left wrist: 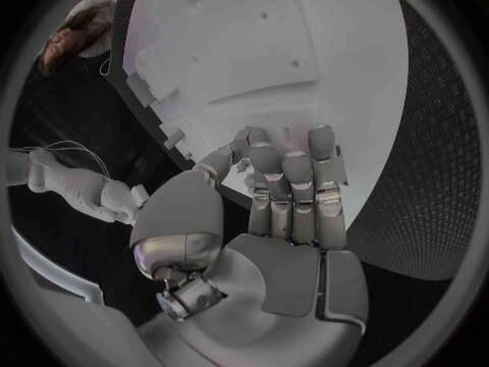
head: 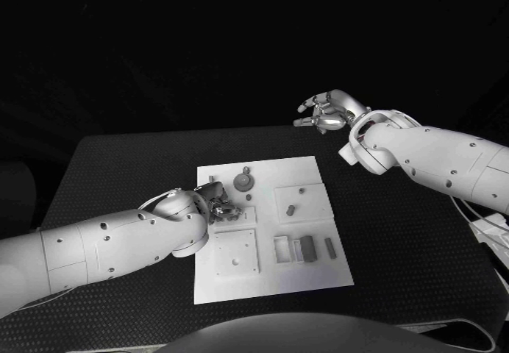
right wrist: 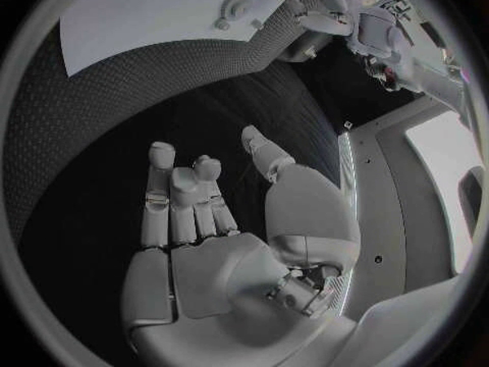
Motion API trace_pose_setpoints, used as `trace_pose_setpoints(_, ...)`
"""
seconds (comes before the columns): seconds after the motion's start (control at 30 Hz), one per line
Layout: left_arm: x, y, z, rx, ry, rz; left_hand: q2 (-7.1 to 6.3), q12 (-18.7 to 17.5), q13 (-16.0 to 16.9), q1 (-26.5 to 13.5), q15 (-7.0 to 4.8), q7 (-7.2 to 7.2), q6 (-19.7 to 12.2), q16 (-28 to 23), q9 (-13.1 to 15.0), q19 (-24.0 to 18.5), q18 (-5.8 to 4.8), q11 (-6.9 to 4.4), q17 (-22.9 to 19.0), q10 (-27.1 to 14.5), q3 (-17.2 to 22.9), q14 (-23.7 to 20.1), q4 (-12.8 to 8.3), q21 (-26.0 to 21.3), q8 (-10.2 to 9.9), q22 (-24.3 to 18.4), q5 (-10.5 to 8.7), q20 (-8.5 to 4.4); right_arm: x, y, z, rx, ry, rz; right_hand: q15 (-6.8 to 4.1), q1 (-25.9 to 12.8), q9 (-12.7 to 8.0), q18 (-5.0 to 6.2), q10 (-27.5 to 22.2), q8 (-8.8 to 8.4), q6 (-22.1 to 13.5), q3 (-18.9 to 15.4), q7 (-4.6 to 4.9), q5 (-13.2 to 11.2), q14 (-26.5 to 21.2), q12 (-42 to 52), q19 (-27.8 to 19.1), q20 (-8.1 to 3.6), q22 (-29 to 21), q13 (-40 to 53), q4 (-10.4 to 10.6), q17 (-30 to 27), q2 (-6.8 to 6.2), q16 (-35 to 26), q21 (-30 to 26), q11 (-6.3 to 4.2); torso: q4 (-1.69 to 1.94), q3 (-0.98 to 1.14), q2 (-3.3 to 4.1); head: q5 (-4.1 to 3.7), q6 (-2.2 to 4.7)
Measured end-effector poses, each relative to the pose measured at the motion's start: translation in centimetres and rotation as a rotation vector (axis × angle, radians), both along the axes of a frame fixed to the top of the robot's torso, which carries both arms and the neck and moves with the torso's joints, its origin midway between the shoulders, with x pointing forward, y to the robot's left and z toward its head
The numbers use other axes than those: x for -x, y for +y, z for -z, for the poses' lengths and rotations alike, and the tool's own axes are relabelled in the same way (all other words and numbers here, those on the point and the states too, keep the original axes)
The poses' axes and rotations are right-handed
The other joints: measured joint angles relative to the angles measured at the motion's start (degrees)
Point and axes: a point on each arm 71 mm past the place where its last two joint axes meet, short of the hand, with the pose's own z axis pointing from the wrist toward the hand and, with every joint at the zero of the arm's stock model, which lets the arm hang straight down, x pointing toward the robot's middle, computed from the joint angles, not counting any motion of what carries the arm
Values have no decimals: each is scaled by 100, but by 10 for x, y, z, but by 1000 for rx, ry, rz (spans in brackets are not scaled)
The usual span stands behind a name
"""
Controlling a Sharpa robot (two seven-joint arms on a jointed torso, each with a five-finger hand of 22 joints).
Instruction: Assemble the parts on the task board
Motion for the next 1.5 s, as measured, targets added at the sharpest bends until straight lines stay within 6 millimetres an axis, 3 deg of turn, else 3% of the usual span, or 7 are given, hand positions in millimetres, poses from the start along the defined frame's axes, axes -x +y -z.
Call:
trace_pose_setpoints(0.47, -2, -1, 0, -13, 11, 10, 123, 33, 14, -129, 0, 2, -2, 0, 29, 1, 0, -13, -15, -10, 168, 0, 114, 57, -23, 0, -54, 0, 0, 0, 0, 0, 1, 0, 0, 0, 0, 0, 0, 0, 0, 0, 0, 0, 0, 0, 0, 0, -1, -5, 0, 0, 0, 0, 0, 0, 0, 0, 0, -19, 3)
trace_pose_setpoints(0.53, -2, -1, 0, -13, 11, 9, 85, 33, 14, -169, 0, 2, -2, 0, 29, 1, 0, -14, -15, -10, 199, 0, 94, 58, -23, 0, -54, 1, 0, 0, 0, 0, 2, 0, 0, 0, 0, 0, 0, 0, 0, 0, 0, 0, 0, 0, 0, 0, -1, -5, 0, 0, 0, 0, 0, 0, 0, 0, 0, -25, 3)
trace_pose_setpoints(0.63, -2, -1, 0, -12, 12, 8, -111, 33, -3, -248, 0, 2, -2, 0, 38, 1, 0, -33, -29, 10, 447, 0, 36, 58, -22, 0, -334, 1, 0, 0, 0, 0, 2, -1, 0, 0, 0, 0, 0, 0, 0, 0, 0, 0, 0, 0, 0, 0, -1, -5, 0, 0, 0, 0, 0, 0, 2, -3, 0, -31, 6)
trace_pose_setpoints(0.83, -2, 0, 0, -12, 13, 7, -374, 33, -22, -269, -11, -9, 8, 0, 51, -23, 0, -89, -39, -6, 486, 10, 206, 58, -50, 0, -543, -23, 0, 0, 0, 1, 2, 0, 0, 0, -5, 0, 0, 0, 0, 0, 0, 0, 0, 0, 0, 0, -1, -4, 0, 0, 0, 0, 0, 0, 4, -3, 0, -42, -5)
trace_pose_setpoints(0.9, -2, 0, 0, -12, 13, 6, -489, 33, -32, -273, -20, -7, 5, 0, 61, -24, 0, -118, -45, -15, 513, 19, 327, 58, -50, 0, -753, -24, 0, 0, 0, 1, 2, 0, 0, 0, -5, 0, 0, 0, 0, 0, 0, 0, 0, 0, 0, 0, -1, -4, 0, 0, 0, 0, 0, 0, 7, -4, 0, -44, -6)
trace_pose_setpoints(1.37, -2, 1, 0, -10, 12, 6, -502, 33, -31, -286, -20, 2, -4, 0, 60, -23, 0, -125, -44, -22, 511, 18, 335, 58, -50, 0, -796, -23, 0, 0, 0, 1, 3, -1, 0, 0, -5, 0, 0, 0, 0, 0, 0, 0, 0, 0, 0, 0, -2, -4, 0, 0, 0, 0, 0, 0, 7, -7, 1, -44, -1)
trace_pose_setpoints(1.5, -2, 1, 0, -10, 12, 7, -615, 33, -31, -323, -20, 2, -4, 0, 59, -23, 0, -125, -44, -22, 507, 18, 413, 58, -51, 0, -896, -23, 0, 0, 0, 1, 3, -1, 0, 0, -4, 0, 0, 0, 0, 0, 0, 0, 0, 0, 0, 0, -2, -4, 0, 0, 0, 0, 0, 0, 7, -5, 3, -44, 0)
